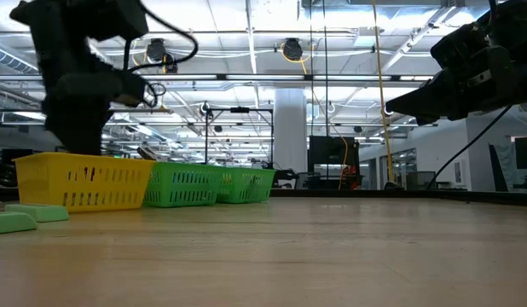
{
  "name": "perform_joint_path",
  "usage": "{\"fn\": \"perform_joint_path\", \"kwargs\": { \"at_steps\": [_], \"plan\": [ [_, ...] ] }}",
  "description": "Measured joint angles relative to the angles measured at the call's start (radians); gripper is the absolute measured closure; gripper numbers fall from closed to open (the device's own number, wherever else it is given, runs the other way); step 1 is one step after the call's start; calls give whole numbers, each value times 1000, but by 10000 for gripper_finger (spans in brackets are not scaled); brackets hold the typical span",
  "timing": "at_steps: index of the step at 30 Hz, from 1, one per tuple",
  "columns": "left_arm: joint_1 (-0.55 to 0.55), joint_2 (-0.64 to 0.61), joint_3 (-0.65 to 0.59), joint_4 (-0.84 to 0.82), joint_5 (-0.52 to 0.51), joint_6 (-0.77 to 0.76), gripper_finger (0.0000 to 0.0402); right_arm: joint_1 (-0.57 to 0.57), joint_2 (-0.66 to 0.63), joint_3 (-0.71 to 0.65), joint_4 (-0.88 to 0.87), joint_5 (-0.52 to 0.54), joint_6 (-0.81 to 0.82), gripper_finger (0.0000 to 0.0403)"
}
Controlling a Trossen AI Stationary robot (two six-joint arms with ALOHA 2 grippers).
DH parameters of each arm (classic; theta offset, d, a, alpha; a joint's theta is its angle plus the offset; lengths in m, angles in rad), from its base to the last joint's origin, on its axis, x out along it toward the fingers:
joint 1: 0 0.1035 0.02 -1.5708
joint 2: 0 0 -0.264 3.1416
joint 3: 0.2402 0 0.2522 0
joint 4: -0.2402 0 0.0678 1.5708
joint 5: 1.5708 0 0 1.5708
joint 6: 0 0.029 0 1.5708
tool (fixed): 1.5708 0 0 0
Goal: Pick & Place School Supplies
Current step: Put the green eraser into the yellow bin
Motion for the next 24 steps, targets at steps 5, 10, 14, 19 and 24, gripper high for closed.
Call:
{"fn": "perform_joint_path", "kwargs": {
  "at_steps": [5, 10, 14, 19, 24],
  "plan": [
    [0, -1, 82, -3, 3, 77, 316, 0, 0, 0, 0, 0, 0, 394],
    [-13, -1, 189, 0, 113, 137, 315, 0, 0, 0, 0, 0, 0, 394],
    [-79, -1, 268, 28, 194, 128, 315, 0, 0, 0, 0, 0, 0, 394],
    [-216, 10, 269, 177, 186, 52, 314, 0, 0, 0, 0, 0, 0, 394],
    [-325, 87, 259, 204, 88, -53, 273, 0, 0, 0, 0, 0, 0, 394]
  ]
}}
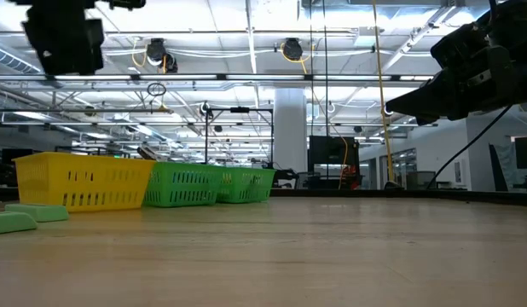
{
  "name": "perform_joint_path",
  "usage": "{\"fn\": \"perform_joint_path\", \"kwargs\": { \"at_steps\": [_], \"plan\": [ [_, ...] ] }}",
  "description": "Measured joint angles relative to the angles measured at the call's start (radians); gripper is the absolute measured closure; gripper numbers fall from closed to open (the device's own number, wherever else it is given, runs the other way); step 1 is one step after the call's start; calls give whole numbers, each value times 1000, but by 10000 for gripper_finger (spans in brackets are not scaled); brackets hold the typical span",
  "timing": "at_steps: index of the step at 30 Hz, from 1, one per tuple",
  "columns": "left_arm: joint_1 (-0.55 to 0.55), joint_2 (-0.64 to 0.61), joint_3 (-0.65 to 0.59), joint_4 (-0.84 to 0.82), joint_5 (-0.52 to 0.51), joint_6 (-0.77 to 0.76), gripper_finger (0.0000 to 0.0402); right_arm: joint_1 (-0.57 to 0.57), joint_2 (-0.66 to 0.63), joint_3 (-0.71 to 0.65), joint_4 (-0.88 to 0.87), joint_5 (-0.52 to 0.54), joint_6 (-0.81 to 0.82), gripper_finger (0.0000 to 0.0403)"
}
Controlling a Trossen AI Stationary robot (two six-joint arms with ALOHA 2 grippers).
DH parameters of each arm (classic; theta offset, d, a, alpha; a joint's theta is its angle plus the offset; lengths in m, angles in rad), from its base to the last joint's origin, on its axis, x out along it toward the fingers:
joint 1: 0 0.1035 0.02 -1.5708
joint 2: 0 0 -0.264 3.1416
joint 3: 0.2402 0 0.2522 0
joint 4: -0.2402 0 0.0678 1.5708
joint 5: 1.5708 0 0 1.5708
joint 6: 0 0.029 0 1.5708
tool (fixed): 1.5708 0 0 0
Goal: Pick & Place School Supplies
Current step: Put the green eraser into the yellow bin
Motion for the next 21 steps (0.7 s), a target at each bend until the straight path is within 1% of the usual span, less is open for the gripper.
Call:
{"fn": "perform_joint_path", "kwargs": {
  "at_steps": [3, 6, 10, 14, 17, 21],
  "plan": [
    [-43, 83, 1, 3, -12, 17, 227, 0, 0, 0, 3, 0, 0, 394],
    [-61, 160, 0, 3, 8, 77, 180, 0, 0, 0, 0, 0, 0, 394],
    [-68, 234, 0, -6, 37, 97, 142, 0, 0, 0, 0, 0, 0, 394],
    [-68, 274, 0, -66, 20, 79, 134, 0, 0, 0, 0, 0, 0, 394],
    [-68, 290, 0, -102, -28, 79, 139, 0, 0, 0, 0, 0, 0, 394],
    [-67, 291, 0, -101, -84, 117, 150, 0, 0, 0, 0, 0, 0, 394]
  ]
}}
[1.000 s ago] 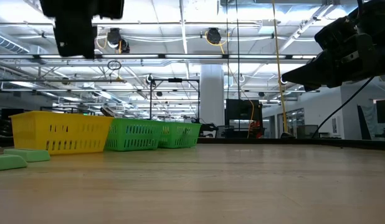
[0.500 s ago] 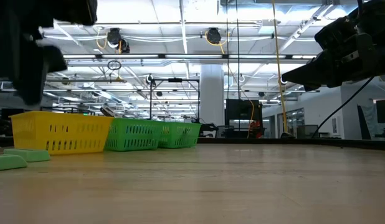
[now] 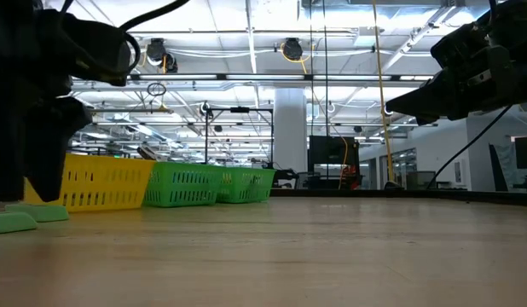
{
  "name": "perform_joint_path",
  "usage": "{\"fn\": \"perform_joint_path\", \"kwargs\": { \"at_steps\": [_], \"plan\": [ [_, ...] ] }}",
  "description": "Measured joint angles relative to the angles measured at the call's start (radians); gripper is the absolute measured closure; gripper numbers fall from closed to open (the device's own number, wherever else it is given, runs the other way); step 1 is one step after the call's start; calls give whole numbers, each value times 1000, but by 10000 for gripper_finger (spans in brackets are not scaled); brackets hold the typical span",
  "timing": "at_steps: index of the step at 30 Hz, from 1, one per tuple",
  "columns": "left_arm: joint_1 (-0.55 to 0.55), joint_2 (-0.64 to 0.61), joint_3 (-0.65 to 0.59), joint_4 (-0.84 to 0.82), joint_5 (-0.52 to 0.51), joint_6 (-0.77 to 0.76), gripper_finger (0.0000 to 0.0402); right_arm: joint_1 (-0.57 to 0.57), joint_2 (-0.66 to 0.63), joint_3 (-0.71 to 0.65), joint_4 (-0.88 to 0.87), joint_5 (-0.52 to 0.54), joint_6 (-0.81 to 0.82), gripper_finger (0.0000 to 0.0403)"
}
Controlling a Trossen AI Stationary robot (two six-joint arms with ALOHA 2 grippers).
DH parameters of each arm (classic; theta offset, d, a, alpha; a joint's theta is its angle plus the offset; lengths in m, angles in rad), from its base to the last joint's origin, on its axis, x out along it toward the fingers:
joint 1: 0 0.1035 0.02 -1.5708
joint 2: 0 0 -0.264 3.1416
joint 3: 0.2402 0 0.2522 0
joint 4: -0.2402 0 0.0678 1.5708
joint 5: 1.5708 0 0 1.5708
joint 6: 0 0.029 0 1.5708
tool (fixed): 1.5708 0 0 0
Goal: Pick & Place School Supplies
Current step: Put the green eraser into the yellow bin
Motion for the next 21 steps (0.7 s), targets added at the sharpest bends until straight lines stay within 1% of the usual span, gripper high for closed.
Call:
{"fn": "perform_joint_path", "kwargs": {
  "at_steps": [6, 9, 17, 21],
  "plan": [
    [0, 0, 0, -47, -35, 47, 163, 0, 0, 0, 0, 0, 0, 394],
    [0, 0, 0, -72, -35, 78, 170, 0, 0, 0, 0, 0, 0, 394],
    [0, 0, 0, -76, -55, 197, 200, 0, 0, 0, 0, 0, 0, 394],
    [0, 0, 0, -76, -64, 208, 216, 0, 0, 0, 0, 0, 0, 394]
  ]
}}
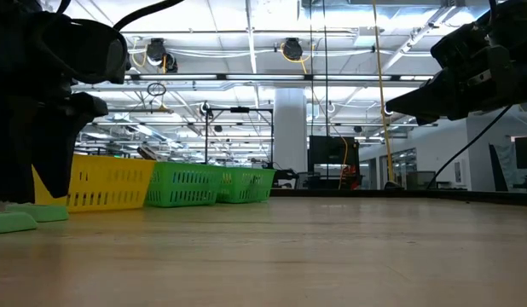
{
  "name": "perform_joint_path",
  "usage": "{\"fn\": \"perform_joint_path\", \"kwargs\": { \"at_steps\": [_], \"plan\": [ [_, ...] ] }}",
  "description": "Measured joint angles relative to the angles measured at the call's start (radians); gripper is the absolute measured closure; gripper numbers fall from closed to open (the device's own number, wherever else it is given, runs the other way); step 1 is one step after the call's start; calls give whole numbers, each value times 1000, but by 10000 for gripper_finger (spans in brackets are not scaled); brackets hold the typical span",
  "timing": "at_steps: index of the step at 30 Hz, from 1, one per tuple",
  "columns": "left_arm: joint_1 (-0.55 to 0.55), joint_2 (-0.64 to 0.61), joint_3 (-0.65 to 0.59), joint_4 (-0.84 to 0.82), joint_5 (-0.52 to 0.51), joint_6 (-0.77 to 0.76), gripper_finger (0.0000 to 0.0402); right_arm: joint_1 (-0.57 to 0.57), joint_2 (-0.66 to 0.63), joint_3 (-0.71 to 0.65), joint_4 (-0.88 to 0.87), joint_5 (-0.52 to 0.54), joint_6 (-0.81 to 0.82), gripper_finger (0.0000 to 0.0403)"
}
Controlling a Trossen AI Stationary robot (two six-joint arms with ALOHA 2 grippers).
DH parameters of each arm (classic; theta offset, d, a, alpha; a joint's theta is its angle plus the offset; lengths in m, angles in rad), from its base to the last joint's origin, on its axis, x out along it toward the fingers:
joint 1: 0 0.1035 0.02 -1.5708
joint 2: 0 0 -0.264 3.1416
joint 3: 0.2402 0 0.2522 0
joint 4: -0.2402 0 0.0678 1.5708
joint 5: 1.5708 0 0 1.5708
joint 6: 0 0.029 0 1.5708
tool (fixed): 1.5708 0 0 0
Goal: Pick & Place School Supplies
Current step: Put the green eraser into the yellow bin
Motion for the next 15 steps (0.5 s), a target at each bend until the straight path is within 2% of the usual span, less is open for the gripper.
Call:
{"fn": "perform_joint_path", "kwargs": {
  "at_steps": [7, 15],
  "plan": [
    [0, 8, 0, 3, 0, 14, 234, 0, 0, 0, 0, 0, 0, 394],
    [-2, 93, 3, 29, -3, 41, 237, 0, 0, 0, 0, 0, 0, 394]
  ]
}}
